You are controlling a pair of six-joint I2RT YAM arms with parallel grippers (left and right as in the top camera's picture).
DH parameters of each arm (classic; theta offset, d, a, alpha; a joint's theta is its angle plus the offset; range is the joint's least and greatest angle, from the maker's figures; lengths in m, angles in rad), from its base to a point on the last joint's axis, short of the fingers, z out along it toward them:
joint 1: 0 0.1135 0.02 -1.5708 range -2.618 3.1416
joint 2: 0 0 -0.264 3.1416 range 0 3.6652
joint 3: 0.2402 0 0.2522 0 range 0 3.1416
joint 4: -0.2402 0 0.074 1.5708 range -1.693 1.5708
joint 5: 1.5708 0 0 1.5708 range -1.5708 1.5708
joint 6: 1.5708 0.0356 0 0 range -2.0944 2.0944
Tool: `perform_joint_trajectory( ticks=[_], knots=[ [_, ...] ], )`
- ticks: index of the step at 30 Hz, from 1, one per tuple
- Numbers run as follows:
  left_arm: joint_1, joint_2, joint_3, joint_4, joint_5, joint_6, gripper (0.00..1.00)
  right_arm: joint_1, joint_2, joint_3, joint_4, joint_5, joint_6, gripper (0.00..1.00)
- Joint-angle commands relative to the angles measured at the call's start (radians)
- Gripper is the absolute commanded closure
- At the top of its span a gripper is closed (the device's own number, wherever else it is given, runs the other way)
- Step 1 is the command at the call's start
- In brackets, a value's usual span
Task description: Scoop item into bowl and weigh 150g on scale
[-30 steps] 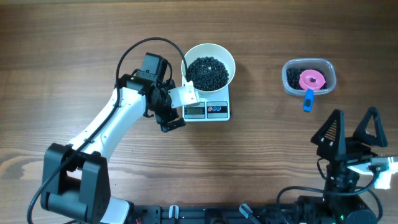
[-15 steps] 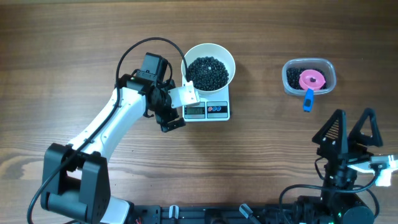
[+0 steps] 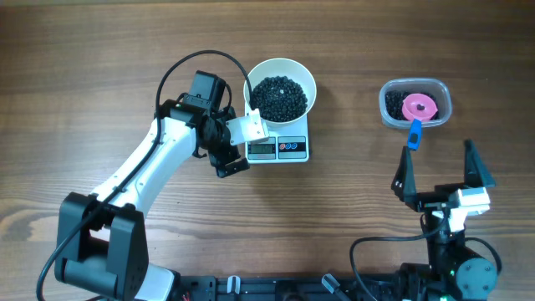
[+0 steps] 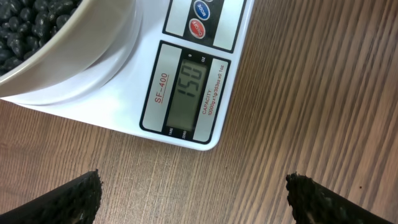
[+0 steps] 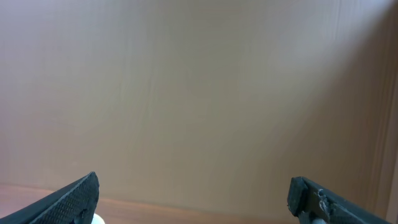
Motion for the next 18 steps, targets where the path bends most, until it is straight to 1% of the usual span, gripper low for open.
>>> perform_joint_trajectory(
  ticks=[1, 3, 4, 9, 13, 18],
  knots=[
    [-0.005, 0.008, -0.004, 0.0, 0.016, 0.016, 0.0, 0.003, -0.015, -0.066, -0.013, 0.07, 0.109, 0.0],
    [-0.005, 0.008, -0.004, 0.0, 0.016, 0.016, 0.0, 0.003, -0.015, -0.117, -0.009, 0.093, 0.173, 0.0],
    [-0.005, 0.008, -0.004, 0.0, 0.016, 0.016, 0.0, 0.004, -0.015, -0.116, -0.027, 0.097, 0.196, 0.0],
    [-0.005, 0.008, -0.004, 0.0, 0.016, 0.016, 0.0, 0.004, -0.015, -0.116, -0.076, 0.097, 0.198, 0.0],
    [-0.005, 0.008, -0.004, 0.0, 0.016, 0.016, 0.0, 0.004, -0.015, -0.116, -0.28, 0.097, 0.197, 0.0],
    [-0.005, 0.008, -0.004, 0.0, 0.016, 0.016, 0.0, 0.004, -0.015, -0.116, -0.28, 0.097, 0.19, 0.0]
  ],
)
